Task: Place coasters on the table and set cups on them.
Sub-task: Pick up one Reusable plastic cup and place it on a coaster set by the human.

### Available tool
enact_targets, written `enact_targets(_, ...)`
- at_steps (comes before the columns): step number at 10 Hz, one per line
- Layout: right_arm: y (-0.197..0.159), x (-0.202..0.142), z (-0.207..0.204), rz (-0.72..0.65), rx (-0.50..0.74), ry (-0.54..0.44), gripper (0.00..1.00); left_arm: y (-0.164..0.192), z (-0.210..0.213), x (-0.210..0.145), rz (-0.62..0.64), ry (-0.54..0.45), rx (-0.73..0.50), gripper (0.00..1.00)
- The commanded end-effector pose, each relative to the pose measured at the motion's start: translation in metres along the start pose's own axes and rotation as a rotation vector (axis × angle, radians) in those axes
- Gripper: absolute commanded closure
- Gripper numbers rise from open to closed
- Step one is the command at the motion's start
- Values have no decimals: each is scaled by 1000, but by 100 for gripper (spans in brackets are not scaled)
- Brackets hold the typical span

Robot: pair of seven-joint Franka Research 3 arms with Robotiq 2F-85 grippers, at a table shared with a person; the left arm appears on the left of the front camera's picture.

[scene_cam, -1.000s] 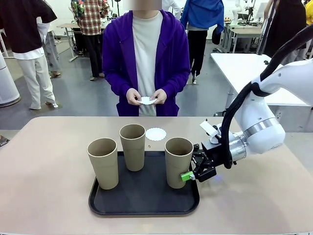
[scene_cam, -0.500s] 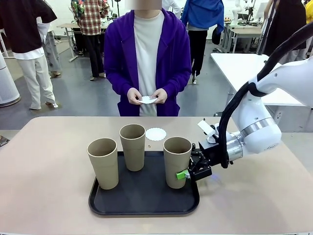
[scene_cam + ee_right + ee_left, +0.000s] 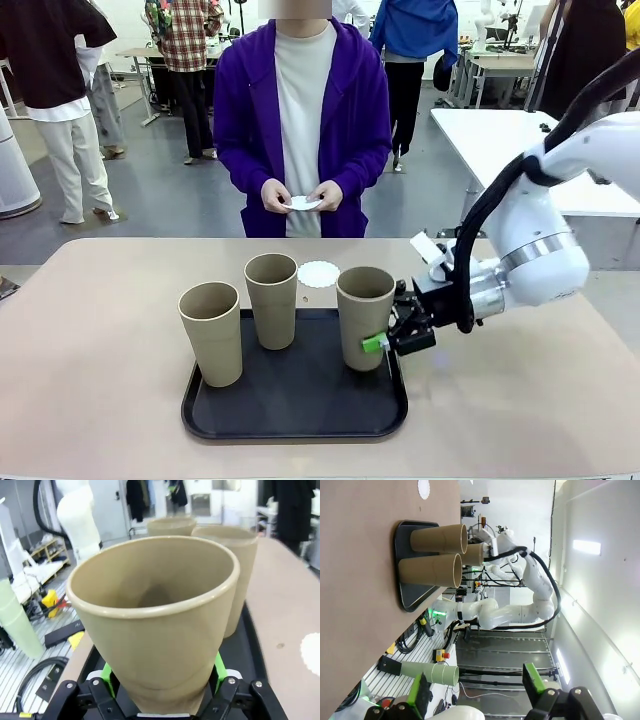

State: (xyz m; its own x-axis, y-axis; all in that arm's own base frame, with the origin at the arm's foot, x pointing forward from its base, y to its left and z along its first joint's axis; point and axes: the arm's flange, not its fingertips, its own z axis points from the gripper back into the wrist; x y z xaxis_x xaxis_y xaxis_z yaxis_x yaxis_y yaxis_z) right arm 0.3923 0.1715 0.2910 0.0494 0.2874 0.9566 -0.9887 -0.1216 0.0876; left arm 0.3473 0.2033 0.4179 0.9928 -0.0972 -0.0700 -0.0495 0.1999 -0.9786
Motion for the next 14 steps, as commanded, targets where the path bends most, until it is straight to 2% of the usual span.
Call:
enact_targets(1, 33, 69, 15, -16, -77, 12, 85, -2, 1, 0, -8, -9, -8, 0)
enact_targets(4, 67, 142, 24, 22, -93, 8, 85, -2, 1, 0, -8, -9, -8, 0)
enact_targets(5, 73, 153, 23, 39, -96, 4, 85, -2, 1, 0, -8, -9, -8, 0)
enact_targets(6, 82, 161, 20, 46, -95, 16, 85, -2, 1, 0, -8, -9, -8, 0)
enact_targets(7, 88, 157, 21, 53, -121, 72, 85, -2, 1, 0, -8, -9, -8, 0)
enact_targets(8, 73, 169, 27, 63, -86, 17, 85, -2, 1, 0, -8, -9, -8, 0)
enact_targets(11, 73, 169, 27, 63, -86, 17, 85, -2, 1, 0, -8, -9, -8, 0)
enact_targets(12, 75, 171, 25, 64, -94, 35, 16, -2, 1, 0, -8, -9, -8, 0)
enact_targets(14, -14, 187, 10, 14, -174, -37, 16, -2, 1, 0, -8, -9, -8, 0)
